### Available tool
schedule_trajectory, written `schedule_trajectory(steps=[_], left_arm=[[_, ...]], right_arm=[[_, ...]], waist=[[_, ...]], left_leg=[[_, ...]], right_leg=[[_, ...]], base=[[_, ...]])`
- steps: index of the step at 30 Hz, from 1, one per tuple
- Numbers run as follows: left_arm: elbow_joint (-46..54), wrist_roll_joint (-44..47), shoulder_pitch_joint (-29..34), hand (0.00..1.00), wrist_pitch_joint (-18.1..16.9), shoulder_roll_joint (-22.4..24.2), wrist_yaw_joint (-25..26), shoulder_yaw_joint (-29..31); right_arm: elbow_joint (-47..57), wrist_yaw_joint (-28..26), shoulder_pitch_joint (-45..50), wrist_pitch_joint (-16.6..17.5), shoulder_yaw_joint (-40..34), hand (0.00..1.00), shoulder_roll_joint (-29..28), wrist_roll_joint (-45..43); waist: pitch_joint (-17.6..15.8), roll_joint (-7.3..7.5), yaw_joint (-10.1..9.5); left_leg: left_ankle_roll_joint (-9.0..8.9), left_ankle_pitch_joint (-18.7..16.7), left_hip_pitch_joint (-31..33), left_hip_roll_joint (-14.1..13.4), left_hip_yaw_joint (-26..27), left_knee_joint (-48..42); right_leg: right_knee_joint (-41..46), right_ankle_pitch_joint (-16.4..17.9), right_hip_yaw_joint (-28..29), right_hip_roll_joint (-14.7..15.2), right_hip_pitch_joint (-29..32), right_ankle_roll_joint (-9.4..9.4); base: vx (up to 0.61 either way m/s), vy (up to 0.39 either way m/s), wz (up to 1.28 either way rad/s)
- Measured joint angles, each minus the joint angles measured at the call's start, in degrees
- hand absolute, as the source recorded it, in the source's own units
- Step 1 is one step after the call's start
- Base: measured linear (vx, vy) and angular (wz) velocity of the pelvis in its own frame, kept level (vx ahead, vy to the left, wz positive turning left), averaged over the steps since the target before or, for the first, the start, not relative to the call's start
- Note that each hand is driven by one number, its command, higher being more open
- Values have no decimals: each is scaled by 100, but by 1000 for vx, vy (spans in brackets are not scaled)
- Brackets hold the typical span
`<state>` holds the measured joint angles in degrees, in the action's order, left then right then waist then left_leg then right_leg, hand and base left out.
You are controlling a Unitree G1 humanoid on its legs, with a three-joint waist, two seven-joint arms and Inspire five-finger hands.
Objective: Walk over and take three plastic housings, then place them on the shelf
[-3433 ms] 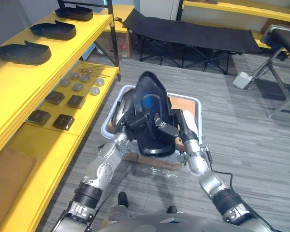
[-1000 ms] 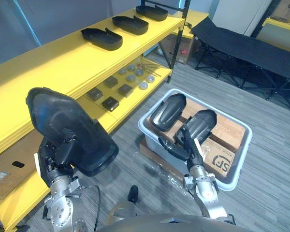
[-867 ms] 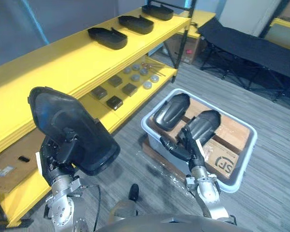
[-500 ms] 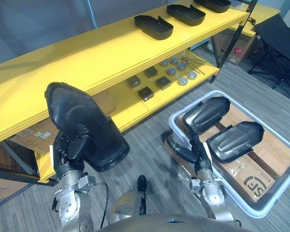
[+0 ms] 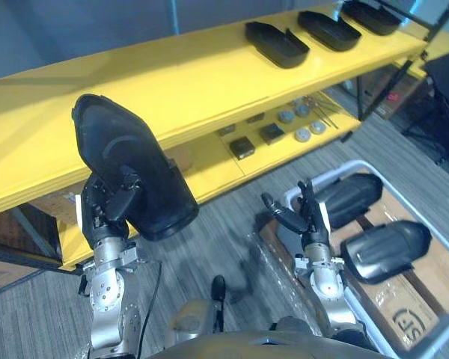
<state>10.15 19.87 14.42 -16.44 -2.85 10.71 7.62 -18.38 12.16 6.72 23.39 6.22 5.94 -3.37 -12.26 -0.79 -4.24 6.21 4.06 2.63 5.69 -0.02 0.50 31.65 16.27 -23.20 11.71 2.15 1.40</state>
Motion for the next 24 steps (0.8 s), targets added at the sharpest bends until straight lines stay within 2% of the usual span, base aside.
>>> schedule_trajectory(steps=[1,3,4,6,7,9,10,11,12,13,14,16,18,20,23,24], left_arm=[[-9,0,-47,0,0,24,63,-96],[-16,-2,-55,0,0,38,148,-273],[-56,-2,-51,0,-1,47,154,-398],[-105,-2,-29,0,-1,74,140,-536],[-105,-5,-9,0,-3,83,85,-682],[-103,-7,8,0,-33,82,-38,-724],[-102,-5,19,0,-109,77,-89,-716],[-87,-1,47,0,-163,72,-97,-672],[-71,1,100,0,-207,72,-101,-657],[-48,31,235,0,-288,192,-105,-569],[-48,43,303,0,-342,226,-106,-547],[-6,50,367,0,-344,276,-141,-562],[119,47,366,0,-343,338,-158,-701],[243,42,428,0,-343,405,-155,-861],[421,37,468,0,-344,410,-144,-963],[424,37,470,0,-344,418,-142,-966]], right_arm=[[290,-76,153,2,-64,100,-16,-40],[666,-262,359,15,-110,100,-78,-162],[826,-344,491,52,-120,100,-183,-238],[1006,-428,661,114,-120,100,-300,-291],[1232,-507,833,173,-102,100,-382,-407],[1441,-541,931,262,-69,100,-407,-434],[1556,-547,944,371,-11,100,-396,-431],[1629,-547,943,422,64,100,-414,-426],[1650,-547,942,435,121,100,-415,-423],[1653,-544,833,455,187,100,-356,-381],[1664,-533,801,476,216,100,-339,-378],[1673,-465,788,475,218,100,-343,-382],[1674,-394,746,450,77,100,-335,-400],[1679,-406,756,421,-50,100,-301,-562],[1734,-466,806,420,-129,100,-297,-662],[1866,-520,913,419,-127,100,-275,-662]], waist=[[-41,-79,7],[-91,-173,84],[-103,-185,140],[-105,-178,145],[-90,-127,160],[-31,-12,170],[47,123,162],[121,279,128],[179,394,129],[249,415,49],[283,349,-18],[415,222,-17],[431,202,12],[447,199,0],[495,193,-13],[529,75,-20]], left_leg=[[30,-22,-51,16,-104,-4],[85,-94,-168,10,-297,-50],[101,-176,-314,9,-412,-101],[72,-370,-480,12,-546,-291],[-29,-554,-576,57,-752,-531],[-80,-749,-628,150,-953,-684],[-53,-958,-616,237,-1018,-803],[-118,-1224,-590,217,-691,-960],[-152,-1308,-592,168,-420,-1040],[-238,-1662,-593,12,-186,-1398],[-309,-1876,-560,-83,-166,-1623],[-492,-2028,-449,-377,-68,-1790],[-593,-1868,-410,-576,264,-1817],[-661,-1789,-578,-613,305,-1779],[-661,-1789,-319,-672,477,-2768],[-663,-1788,22,-826,642,-3538]], right_leg=[[12,13,40,-111,328,-66],[-62,-13,369,-318,815,-56],[-228,-119,638,-429,1006,21],[-468,-377,859,-489,1114,57],[-724,-613,950,-497,1098,74],[-916,-730,1101,-468,1069,73],[-1081,-769,1259,-428,1014,45],[-1399,-773,1260,-359,761,51],[-1610,-793,1260,-319,562,62],[-1773,-1327,1168,-365,364,10],[-1744,-1518,1054,-402,310,30],[-1746,-1420,788,-526,241,-91],[-1756,-1347,634,-563,164,-172],[-1787,-1231,619,-586,-59,-178],[-2050,-1099,612,-610,-466,-113],[-2216,-1095,604,-696,-604,-119]], base=[[147,-16,51],[148,-27,59],[166,-44,61],[226,-75,55],[268,-100,74],[205,-102,69],[233,-155,62],[240,-175,61],[307,-259,37],[314,-252,12],[322,-232,2],[273,-112,40],[271,-86,67],[256,-58,44],[210,-47,17],[185,-29,-4]])
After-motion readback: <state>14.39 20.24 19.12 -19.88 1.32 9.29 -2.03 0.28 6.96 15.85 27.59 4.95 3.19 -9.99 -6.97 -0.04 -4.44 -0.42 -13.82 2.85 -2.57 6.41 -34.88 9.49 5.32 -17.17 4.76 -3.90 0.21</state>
